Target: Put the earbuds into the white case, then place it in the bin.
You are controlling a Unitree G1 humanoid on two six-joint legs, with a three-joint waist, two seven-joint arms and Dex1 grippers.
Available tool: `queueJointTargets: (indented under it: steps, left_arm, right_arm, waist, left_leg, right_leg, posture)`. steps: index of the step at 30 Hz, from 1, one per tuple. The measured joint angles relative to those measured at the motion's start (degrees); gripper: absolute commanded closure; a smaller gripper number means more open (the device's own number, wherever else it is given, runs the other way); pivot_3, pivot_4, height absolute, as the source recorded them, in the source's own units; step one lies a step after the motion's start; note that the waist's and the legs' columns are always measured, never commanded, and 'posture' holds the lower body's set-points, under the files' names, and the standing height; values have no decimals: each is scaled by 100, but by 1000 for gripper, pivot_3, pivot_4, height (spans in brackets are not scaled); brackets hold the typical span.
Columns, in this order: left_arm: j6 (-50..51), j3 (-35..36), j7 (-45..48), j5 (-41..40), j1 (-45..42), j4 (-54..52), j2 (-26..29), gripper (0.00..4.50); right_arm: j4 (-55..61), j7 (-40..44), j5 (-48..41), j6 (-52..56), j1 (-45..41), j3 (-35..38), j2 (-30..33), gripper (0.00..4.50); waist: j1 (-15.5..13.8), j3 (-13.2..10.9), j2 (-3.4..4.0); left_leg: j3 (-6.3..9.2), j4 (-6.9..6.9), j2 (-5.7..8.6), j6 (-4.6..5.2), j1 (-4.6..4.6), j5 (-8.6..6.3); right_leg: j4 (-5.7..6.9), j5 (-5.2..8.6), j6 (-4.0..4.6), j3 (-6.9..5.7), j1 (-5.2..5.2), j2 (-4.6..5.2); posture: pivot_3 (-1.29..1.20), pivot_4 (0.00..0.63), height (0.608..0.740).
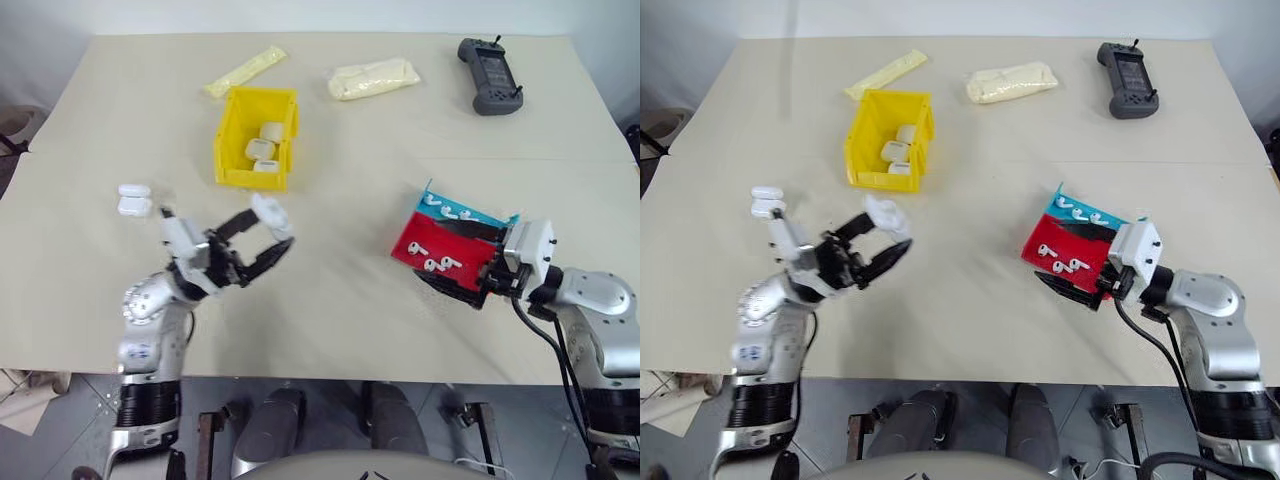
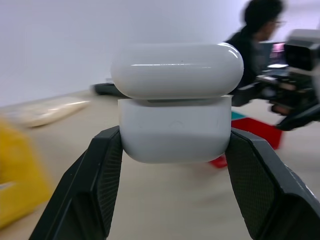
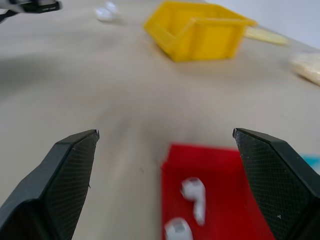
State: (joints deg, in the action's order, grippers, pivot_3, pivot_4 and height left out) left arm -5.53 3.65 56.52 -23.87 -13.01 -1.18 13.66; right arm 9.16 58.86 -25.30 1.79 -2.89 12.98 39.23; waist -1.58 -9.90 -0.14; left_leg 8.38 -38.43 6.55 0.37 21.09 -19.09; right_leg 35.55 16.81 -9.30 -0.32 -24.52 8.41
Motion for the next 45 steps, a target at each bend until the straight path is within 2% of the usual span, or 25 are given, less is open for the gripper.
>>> queueJointTargets:
  steps: [3,8,11,16,22,24,26,30,33,36,45]
  left_arm:
    - [-409,-449,148,150,-374,507,-388,1763]
    - [-839,-727,409,54,-1402,1138,-1036,1763]
    - [-843,-869,729,-71,-1581,1372,-1136,1763]
    - [-802,-921,1114,-311,-1645,1503,-1165,1763]
    - [55,-926,1238,-751,-1565,1071,-1006,1763]
    - [138,-983,1254,-755,-1495,919,-935,1763]
    - [148,-1093,1268,-730,-1423,795,-905,1763]
    - [135,-1152,1216,-626,-1280,715,-846,1763]
    - [132,-1167,1158,-583,-1168,565,-792,1763]
    - [155,-1233,1071,-529,-1052,452,-798,1763]
    - [161,-1370,782,-503,-1002,276,-903,1763]
  right_arm:
    - [304,-215,4,-24,523,433,21,0]
    - [656,-265,-55,-86,1671,1220,38,0]
    - [619,-218,-59,-201,2152,1623,38,0]
    - [514,-176,-63,-351,2395,1937,61,0]
    - [580,180,-287,628,2273,1769,878,0]
    - [731,110,-288,1621,1602,1213,1708,0]
    - [893,-45,-333,2473,932,818,2207,0]
    - [995,-160,-413,3578,-106,97,2648,0]
    - [855,196,-458,4230,-900,-671,2931,0]
    - [701,474,-300,4330,-1413,-1206,3020,0]
    - [158,907,1233,3766,-2825,-2992,2772,0]
  waist:
    - [-9,0,0]
    - [-111,-1,-2]
    - [-88,-1,-2]
    - [-58,-1,-2]
    - [-43,0,-1]
    - [13,1,5]
    - [3,1,5]
    - [-79,-2,0]
    - [-113,-2,0]
    - [-143,-3,-1]
    - [-100,-3,-1]
  left_leg:
    - [-4,-6,0,2,2,-1]
    - [-22,-33,4,20,3,-11]
    - [-50,-32,1,33,-6,-18]
    - [-58,-38,-2,37,-7,-21]
    - [-62,-52,-1,45,-4,-26]
    - [-81,-57,-1,48,-4,-29]
    - [-80,-56,-9,46,-3,-30]
    - [-73,-57,-17,45,10,-37]
    - [-88,-66,-13,58,12,-48]
    - [-96,-67,-13,63,15,-51]
    - [-117,-65,-24,61,14,-54]
  right_leg:
    - [1,-1,-2,3,0,-1]
    - [-2,-8,-14,14,9,-2]
    - [-4,-10,-20,39,7,-8]
    - [-6,-13,-26,50,7,-11]
    - [-6,-15,-29,60,7,-11]
    - [-6,-19,-35,65,2,-7]
    - [-9,-18,-34,59,0,-9]
    - [-26,-19,-33,51,-2,-17]
    - [-37,-26,-38,58,-1,-12]
    - [-54,-37,-43,58,0,-12]
    - [-56,-43,-46,57,-10,-15]
  posture:
    - [0,150,740]
    - [0,150,740]
    - [0,150,740]
    - [0,150,740]
    - [0,150,740]
    - [0,150,740]
    - [0,150,740]
    - [0,150,740]
    - [0,150,740]
    - [0,150,740]
    - [0,150,740]
